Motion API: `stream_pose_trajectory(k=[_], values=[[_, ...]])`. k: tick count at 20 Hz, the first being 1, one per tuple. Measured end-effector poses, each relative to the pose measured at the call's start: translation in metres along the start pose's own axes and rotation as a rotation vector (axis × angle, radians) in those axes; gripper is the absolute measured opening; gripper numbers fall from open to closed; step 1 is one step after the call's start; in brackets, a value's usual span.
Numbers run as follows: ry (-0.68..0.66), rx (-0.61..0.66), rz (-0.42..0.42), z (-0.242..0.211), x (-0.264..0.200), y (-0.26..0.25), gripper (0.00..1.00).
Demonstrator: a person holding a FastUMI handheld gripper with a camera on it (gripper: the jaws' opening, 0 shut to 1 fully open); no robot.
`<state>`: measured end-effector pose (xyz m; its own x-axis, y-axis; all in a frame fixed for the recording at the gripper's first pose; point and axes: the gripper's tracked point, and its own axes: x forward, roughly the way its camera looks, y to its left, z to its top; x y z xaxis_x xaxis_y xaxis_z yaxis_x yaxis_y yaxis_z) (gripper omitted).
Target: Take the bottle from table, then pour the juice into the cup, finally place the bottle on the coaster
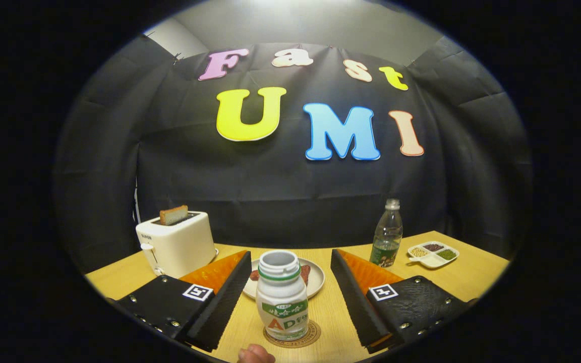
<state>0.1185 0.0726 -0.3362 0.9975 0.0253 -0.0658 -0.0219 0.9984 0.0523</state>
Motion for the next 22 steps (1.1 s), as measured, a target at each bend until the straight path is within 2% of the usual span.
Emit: stream_pose_trajectory(k=[8, 11, 17, 22], values=[[-0.091, 0.014, 0.005, 0.150, -0.037, -0.007, 0.97], [-0.097, 0.013, 0.010, 0.192, -0.048, -0.010, 0.97], [-0.073, -0.018, -0.004, 0.227, -0.068, -0.026, 0.97], [-0.055, -0.011, 0.019, 0.228, -0.074, -0.032, 0.97]])
